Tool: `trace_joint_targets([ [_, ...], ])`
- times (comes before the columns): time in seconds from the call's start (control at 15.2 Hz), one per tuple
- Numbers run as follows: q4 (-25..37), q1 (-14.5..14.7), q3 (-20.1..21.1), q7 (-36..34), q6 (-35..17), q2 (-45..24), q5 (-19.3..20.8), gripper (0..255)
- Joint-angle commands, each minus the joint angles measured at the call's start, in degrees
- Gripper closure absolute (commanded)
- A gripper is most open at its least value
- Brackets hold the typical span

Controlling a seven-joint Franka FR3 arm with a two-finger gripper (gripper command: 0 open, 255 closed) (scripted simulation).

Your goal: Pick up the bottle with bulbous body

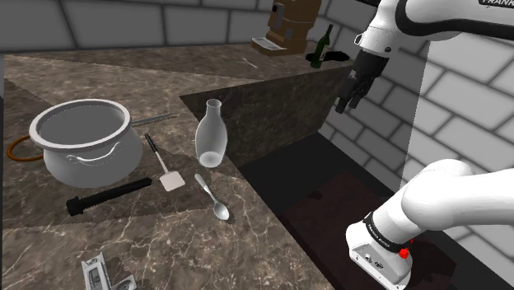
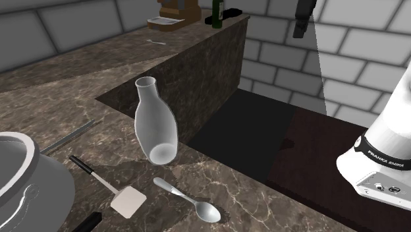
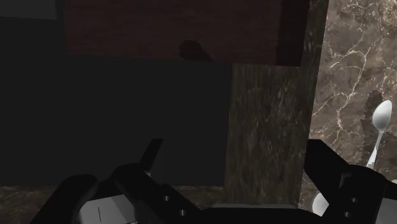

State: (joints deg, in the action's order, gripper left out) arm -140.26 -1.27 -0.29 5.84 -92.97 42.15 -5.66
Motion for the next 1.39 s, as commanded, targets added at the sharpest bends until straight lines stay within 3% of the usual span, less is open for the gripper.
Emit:
trace_joint_targets([
  [0.0, 0.0, 0.0, 0.0, 0.0, 0.0, 0.0, 0.0, 0],
  [0.66, 9.0, 3.8, 10.7, -11.2, -8.7, -15.3, -4.0, 0],
  [1.32, 24.7, 6.1, 19.6, -23.6, -13.5, -34.4, -0.3, 0],
])
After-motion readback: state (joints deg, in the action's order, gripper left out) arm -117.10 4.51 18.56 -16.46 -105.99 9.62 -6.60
